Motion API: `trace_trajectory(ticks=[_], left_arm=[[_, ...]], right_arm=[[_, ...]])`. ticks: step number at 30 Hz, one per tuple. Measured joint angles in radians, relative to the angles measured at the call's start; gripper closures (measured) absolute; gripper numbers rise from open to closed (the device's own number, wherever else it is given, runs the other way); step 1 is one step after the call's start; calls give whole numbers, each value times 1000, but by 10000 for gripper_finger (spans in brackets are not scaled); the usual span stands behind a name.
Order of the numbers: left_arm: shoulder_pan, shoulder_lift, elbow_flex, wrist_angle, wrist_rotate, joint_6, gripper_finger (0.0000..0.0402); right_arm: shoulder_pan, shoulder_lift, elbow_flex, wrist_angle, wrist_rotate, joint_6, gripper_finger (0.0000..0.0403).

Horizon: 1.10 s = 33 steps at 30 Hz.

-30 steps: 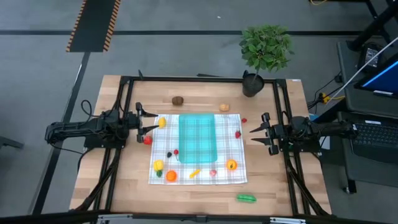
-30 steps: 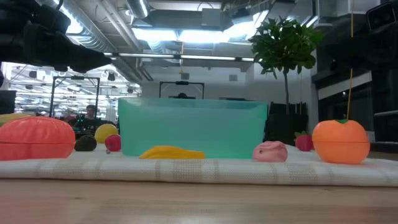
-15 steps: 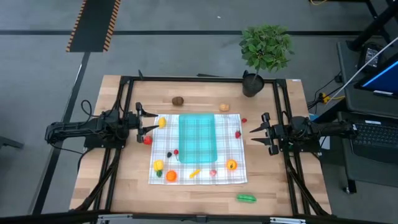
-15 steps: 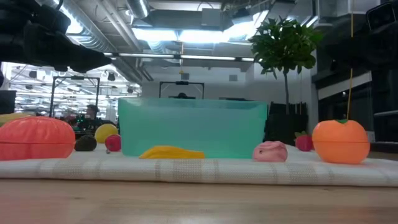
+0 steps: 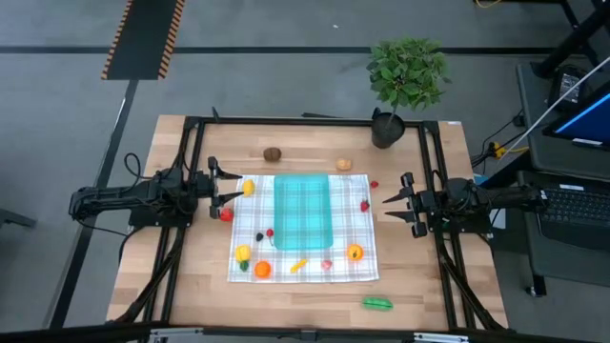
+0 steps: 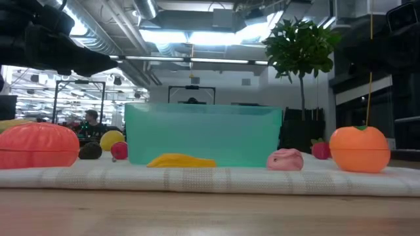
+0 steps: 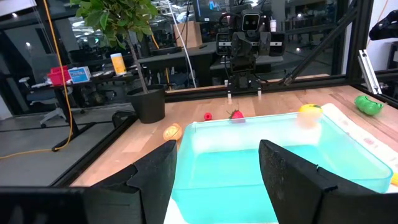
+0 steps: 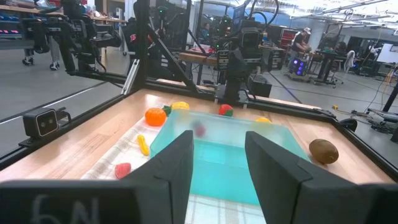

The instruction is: Pick and placing Produce into tupperware

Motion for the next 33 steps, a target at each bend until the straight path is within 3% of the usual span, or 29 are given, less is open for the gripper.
trace_trajectory(ticks=[11, 18, 28, 33], left_arm=[[0, 0, 0, 0, 0, 3, 182], [0, 0, 0, 2, -23, 206, 182], [0, 0, 0, 3, -24, 228, 182], [0, 0, 0, 6, -25, 229, 182]], right_arm=[[0, 0, 0, 3, 0, 0, 253], [0, 0, 0, 14, 8, 0, 253], [0, 0, 0, 23, 33, 4, 253], [0, 0, 0, 23, 34, 80, 253]])
